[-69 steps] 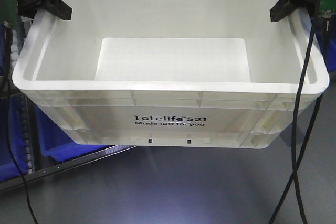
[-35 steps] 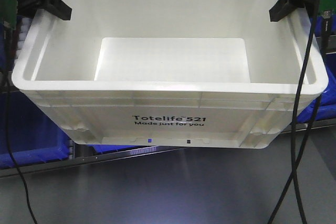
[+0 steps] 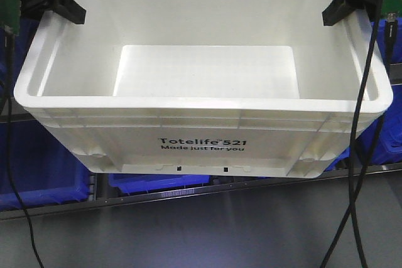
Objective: Place moving items into box and shelve
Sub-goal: 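Keep the crate gripped by both rims as the base reaches the blue-bin shelf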
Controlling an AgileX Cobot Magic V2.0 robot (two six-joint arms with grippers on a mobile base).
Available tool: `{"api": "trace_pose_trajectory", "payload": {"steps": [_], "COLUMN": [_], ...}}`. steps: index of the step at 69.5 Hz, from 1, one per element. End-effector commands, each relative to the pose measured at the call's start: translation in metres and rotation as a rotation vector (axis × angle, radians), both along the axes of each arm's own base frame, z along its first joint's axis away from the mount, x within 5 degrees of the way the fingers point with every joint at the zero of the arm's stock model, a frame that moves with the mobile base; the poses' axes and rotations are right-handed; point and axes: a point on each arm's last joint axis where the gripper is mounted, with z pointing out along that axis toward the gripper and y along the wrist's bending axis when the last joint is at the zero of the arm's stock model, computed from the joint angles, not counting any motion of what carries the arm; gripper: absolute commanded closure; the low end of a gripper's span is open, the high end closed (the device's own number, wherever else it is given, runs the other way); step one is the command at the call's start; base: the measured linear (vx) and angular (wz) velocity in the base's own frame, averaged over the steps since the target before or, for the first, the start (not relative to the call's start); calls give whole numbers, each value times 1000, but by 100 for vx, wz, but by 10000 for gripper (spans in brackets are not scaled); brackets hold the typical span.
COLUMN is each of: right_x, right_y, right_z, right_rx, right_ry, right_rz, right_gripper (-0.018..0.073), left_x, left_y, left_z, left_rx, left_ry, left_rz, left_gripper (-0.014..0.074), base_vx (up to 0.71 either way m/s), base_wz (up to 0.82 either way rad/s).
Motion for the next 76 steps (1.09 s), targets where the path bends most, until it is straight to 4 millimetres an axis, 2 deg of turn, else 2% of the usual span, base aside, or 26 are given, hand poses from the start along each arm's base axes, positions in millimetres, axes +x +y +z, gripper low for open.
{"api": "trace_pose_trajectory", "payload": {"steps": [1,41,76], "right_x": [-22,-22,-22], "right_y": [22,22,22], "right_z": [32,32,32], "right_rx": [222,222,222], "right_ry": [-62,-62,-62], "right_rz": [92,92,92], "right_gripper": [564,564,564], "left_x": [-19,-19,-19], "left_y": [-24,-24,-24], "left_z": [43,43,43], "left_rx": [-275,-275,-275], "left_ry": [-144,-144,-144], "left_rz": [-58,-58,-58], "left_gripper": [601,601,601], "base_vx": [14,15,14], "base_wz": [-4,-2,19]}}
